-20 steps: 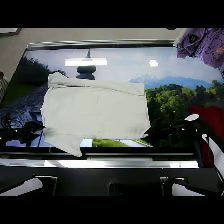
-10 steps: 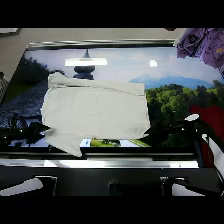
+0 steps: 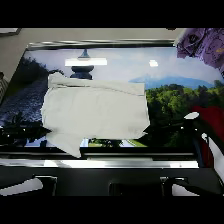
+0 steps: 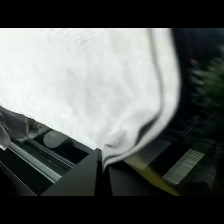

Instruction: Fold the clothes and pants, and hang the long-sleeved shirts on hangers.

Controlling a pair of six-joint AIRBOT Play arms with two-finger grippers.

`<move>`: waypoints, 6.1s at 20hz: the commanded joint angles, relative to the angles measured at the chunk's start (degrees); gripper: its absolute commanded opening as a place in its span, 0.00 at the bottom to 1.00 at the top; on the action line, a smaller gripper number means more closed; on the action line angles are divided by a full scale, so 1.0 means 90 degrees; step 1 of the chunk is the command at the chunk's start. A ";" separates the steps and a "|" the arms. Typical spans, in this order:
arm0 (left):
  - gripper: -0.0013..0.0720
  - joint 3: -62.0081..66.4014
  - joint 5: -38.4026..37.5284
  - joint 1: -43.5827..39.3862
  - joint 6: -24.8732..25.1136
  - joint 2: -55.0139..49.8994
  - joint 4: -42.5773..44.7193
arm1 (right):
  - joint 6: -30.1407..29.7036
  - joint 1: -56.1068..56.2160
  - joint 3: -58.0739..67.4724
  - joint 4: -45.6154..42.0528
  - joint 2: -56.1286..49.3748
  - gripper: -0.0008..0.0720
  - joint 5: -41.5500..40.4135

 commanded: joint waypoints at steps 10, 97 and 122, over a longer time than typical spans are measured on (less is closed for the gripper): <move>0.04 0.8068 -0.0032 -0.1688 -0.2363 0.0284 0.1936 | 0.2042 0.1207 0.7147 -0.3077 0.0245 0.05 0.0185; 0.84 -0.0282 -0.0107 0.0801 -0.1800 0.1936 0.1911 | 0.1855 -0.0413 0.2050 -0.3262 0.0301 0.70 0.1132; 0.04 -0.1702 -0.0194 0.0957 -0.0568 0.1982 0.0556 | 0.1549 -0.0894 0.1360 -0.3208 0.0413 0.78 0.1129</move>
